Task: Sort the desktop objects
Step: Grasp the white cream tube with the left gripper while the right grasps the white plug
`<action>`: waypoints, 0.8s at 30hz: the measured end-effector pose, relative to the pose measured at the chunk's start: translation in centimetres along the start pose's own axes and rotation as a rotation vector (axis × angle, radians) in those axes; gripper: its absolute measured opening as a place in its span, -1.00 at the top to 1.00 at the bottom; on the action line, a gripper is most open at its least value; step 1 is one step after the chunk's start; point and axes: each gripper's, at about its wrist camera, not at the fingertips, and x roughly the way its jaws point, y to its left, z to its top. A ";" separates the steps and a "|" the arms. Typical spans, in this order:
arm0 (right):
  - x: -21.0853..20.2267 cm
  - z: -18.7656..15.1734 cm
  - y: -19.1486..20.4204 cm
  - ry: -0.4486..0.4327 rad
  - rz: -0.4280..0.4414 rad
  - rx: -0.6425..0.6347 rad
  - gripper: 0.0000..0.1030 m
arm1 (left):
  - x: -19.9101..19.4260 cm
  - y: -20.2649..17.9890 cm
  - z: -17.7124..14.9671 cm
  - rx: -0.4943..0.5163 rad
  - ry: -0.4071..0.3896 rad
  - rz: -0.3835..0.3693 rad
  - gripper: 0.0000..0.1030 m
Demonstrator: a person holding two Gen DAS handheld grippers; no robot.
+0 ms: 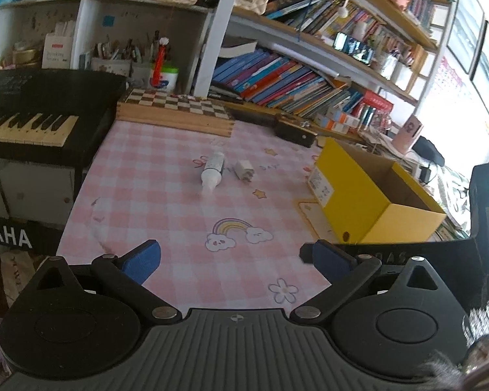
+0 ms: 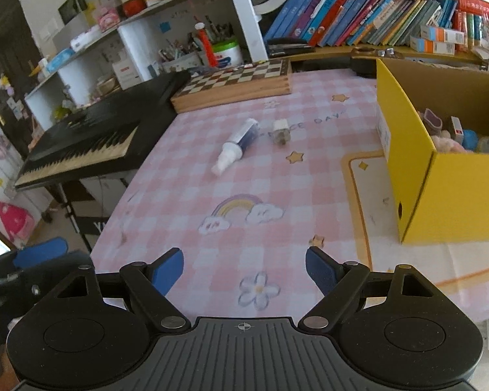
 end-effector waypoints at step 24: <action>8.2 10.1 -3.4 -0.007 0.014 -0.031 -0.64 | 13.2 -0.2 6.2 0.026 0.027 0.073 -0.66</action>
